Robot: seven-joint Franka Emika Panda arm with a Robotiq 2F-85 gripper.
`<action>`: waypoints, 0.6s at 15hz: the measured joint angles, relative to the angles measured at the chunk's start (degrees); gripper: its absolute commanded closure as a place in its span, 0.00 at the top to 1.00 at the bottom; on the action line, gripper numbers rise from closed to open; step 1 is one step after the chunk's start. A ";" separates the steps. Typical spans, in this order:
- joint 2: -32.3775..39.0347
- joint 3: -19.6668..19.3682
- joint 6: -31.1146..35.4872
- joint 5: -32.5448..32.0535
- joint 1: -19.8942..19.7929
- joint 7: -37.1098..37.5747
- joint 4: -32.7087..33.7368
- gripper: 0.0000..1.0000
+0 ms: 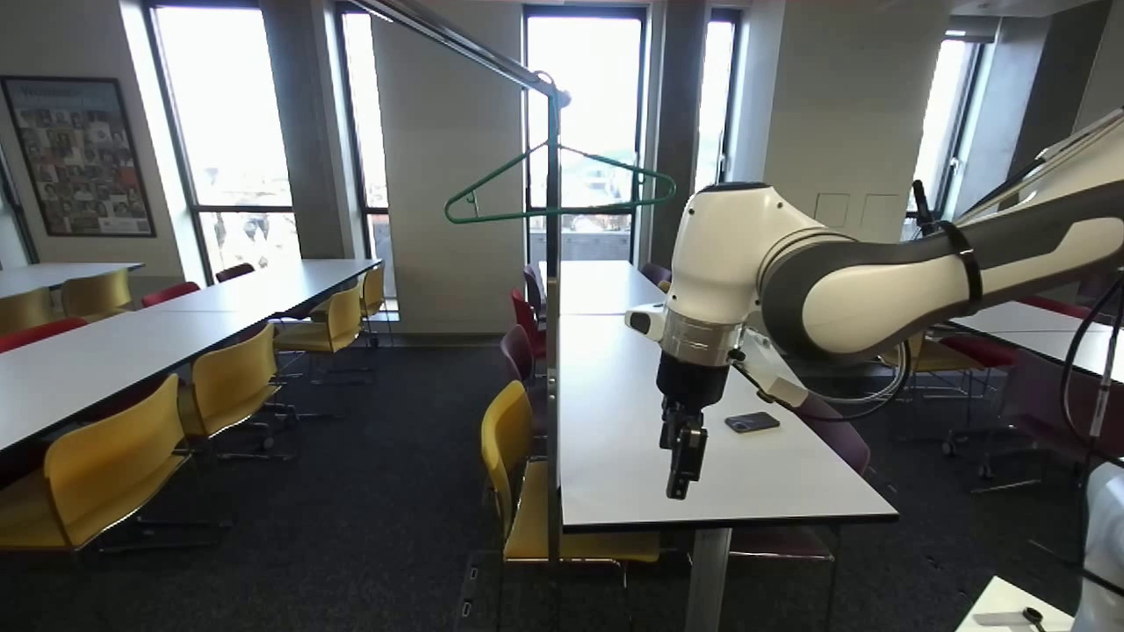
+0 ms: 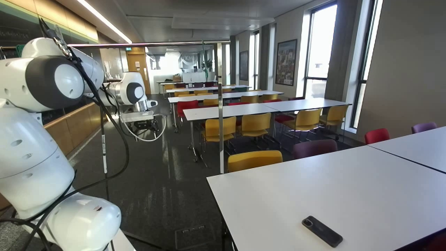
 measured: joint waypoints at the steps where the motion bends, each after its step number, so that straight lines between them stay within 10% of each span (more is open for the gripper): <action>1: -0.20 0.00 -1.40 0.07 -0.21 -0.63 0.01 1.00; 9: -0.26 -0.02 -2.14 1.68 -0.60 -3.93 0.01 1.00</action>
